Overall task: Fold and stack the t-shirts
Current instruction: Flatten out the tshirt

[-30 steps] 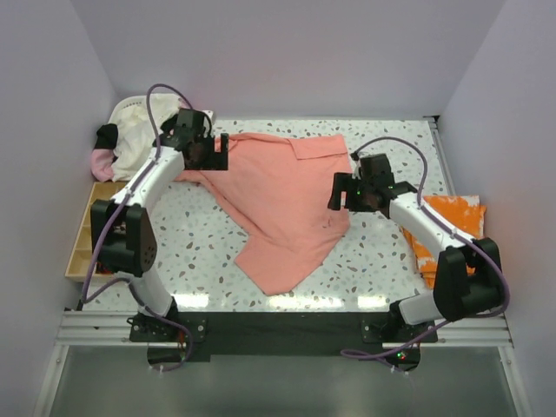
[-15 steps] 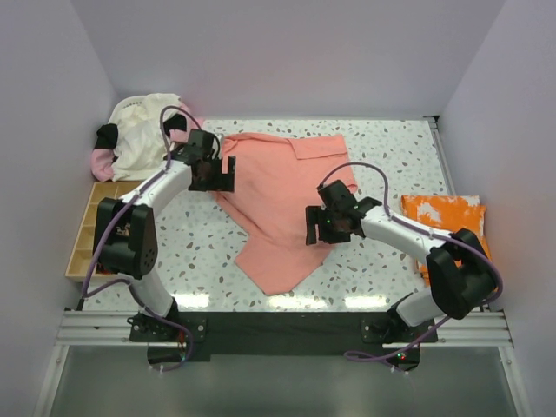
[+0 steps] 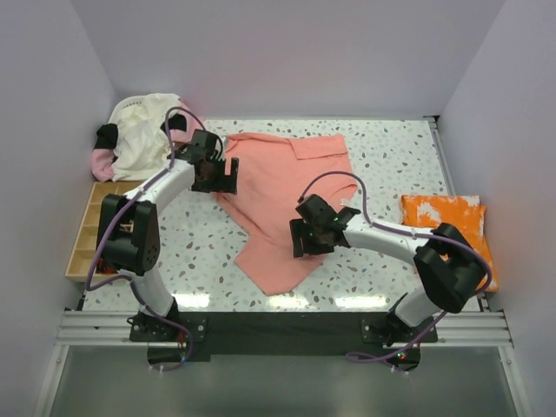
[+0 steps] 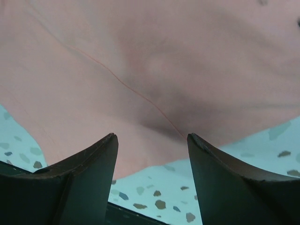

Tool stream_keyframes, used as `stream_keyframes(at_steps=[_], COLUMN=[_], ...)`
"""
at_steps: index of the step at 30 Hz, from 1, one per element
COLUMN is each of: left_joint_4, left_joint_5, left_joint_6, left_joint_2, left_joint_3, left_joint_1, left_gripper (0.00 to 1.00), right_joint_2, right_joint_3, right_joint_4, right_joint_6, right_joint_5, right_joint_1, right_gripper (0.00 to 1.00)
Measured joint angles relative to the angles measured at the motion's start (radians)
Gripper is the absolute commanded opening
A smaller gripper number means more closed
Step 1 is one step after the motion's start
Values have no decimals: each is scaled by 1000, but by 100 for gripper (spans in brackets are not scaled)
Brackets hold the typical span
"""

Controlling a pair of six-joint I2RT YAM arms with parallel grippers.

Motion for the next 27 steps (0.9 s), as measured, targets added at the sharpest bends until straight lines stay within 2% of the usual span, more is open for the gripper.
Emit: stream_keyframes(at_steps=[9, 11, 19, 23, 27], left_joint_4=[-4, -8, -24, -31, -39], left_joint_5=[9, 8, -27, -39, -42], left_joint_6=[10, 12, 27, 29, 29], left_joint_2=[0, 0, 0, 6, 32], left_joint_3=[46, 47, 47, 51, 67], left_joint_1=[0, 0, 0, 0, 0], left_gripper=[93, 93, 94, 94, 94], right_joint_2=[212, 215, 79, -14, -68], right_joint_3=[149, 151, -24, -103, -130], right_joint_4=[58, 64, 144, 86, -39], right_joint_6=[-36, -32, 53, 106, 149], right_joint_5=[15, 21, 56, 96, 146], right_joint_1=[0, 0, 0, 0, 0], right_gripper=[65, 64, 64, 66, 67])
